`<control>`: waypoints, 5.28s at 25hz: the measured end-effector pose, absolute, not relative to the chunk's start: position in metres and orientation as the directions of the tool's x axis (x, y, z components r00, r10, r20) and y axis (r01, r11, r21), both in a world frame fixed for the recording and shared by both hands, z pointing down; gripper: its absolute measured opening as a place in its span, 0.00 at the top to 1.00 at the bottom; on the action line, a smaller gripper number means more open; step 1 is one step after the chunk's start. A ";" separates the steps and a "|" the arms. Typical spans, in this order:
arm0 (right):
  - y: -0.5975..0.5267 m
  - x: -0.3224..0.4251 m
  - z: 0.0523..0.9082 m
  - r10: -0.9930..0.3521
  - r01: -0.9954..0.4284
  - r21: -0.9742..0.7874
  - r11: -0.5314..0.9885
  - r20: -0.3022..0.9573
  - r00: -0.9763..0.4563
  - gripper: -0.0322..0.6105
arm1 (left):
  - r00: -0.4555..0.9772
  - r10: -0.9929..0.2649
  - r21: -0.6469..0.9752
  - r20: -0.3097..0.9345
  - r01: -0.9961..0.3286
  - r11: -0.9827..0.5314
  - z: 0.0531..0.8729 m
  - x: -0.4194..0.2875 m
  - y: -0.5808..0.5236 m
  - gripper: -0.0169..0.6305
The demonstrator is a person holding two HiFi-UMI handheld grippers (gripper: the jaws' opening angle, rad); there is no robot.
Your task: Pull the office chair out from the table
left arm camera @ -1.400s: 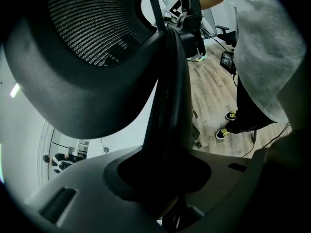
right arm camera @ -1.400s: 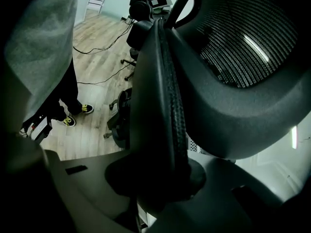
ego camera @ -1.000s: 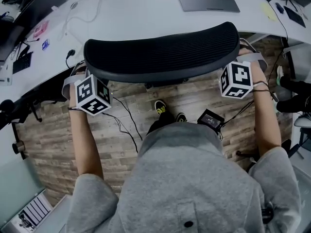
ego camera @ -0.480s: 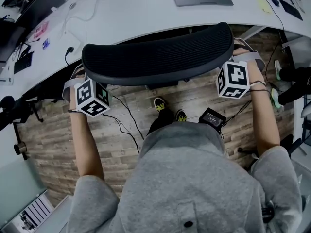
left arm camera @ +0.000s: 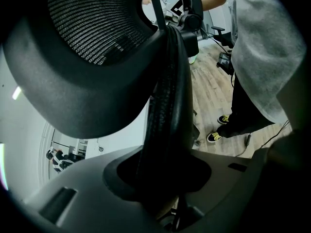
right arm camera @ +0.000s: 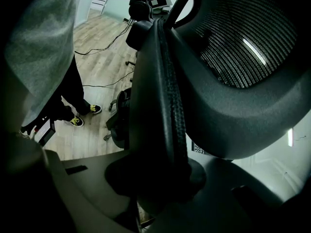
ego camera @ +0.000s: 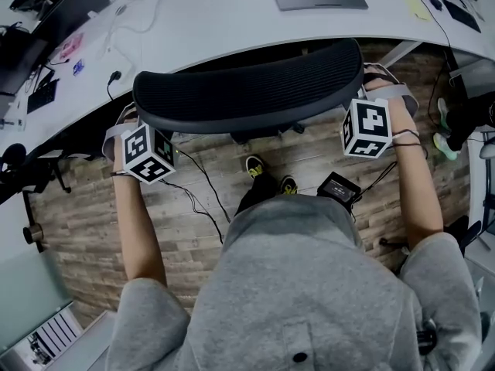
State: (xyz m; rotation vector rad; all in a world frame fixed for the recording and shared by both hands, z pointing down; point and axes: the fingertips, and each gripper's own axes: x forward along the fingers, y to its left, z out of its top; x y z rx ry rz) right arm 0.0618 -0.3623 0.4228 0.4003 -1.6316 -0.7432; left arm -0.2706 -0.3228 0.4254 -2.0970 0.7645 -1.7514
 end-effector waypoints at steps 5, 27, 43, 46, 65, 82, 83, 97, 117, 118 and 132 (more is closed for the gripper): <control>-0.358 0.064 0.423 -0.632 0.152 0.662 0.734 0.747 -0.205 0.81 | 0.108 -0.567 -0.540 0.817 -0.201 -0.817 0.426 -0.269 -0.315 0.76; -0.316 0.064 0.421 -0.628 0.192 0.675 0.712 0.735 -0.255 0.81 | 0.077 -0.574 -0.541 0.815 -0.252 -0.802 0.427 -0.265 -0.253 0.76; -0.276 0.074 0.421 -0.610 0.222 0.676 0.703 0.733 -0.301 0.81 | 0.047 -0.567 -0.530 0.822 -0.301 -0.793 0.441 -0.263 -0.201 0.76; -0.265 0.073 0.420 -0.605 0.226 0.674 0.703 0.734 -0.307 0.81 | 0.044 -0.561 -0.525 0.827 -0.296 -0.798 0.440 -0.261 -0.189 0.76; -0.225 0.079 0.421 -0.590 0.244 0.664 0.707 0.743 -0.315 0.82 | 0.058 -0.576 -0.544 0.815 -0.260 -0.797 0.426 -0.243 -0.155 0.76; -0.177 0.088 0.422 -0.592 0.239 0.660 0.713 0.748 -0.299 0.82 | 0.047 -0.570 -0.531 0.820 -0.306 -0.790 0.447 -0.252 -0.098 0.76; -0.173 0.089 0.423 -0.592 0.238 0.660 0.713 0.748 -0.300 0.82 | 0.048 -0.570 -0.531 0.820 -0.306 -0.790 0.446 -0.250 -0.094 0.76; -0.114 0.099 0.421 -0.598 0.228 0.668 0.708 0.740 -0.308 0.82 | 0.067 -0.591 -0.551 0.804 -0.289 -0.783 0.426 -0.226 -0.039 0.76; -0.014 0.115 0.422 -0.602 0.218 0.669 0.711 0.739 -0.303 0.82 | 0.076 -0.608 -0.564 0.790 -0.298 -0.770 0.426 -0.208 0.062 0.76; -0.010 0.116 0.422 -0.601 0.218 0.667 0.712 0.740 -0.302 0.82 | 0.076 -0.608 -0.564 0.790 -0.297 -0.770 0.426 -0.207 0.065 0.76; 0.046 0.128 0.421 -0.612 0.206 0.678 0.705 0.729 -0.305 0.81 | 0.082 -0.617 -0.572 0.783 -0.296 -0.765 0.426 -0.194 0.121 0.75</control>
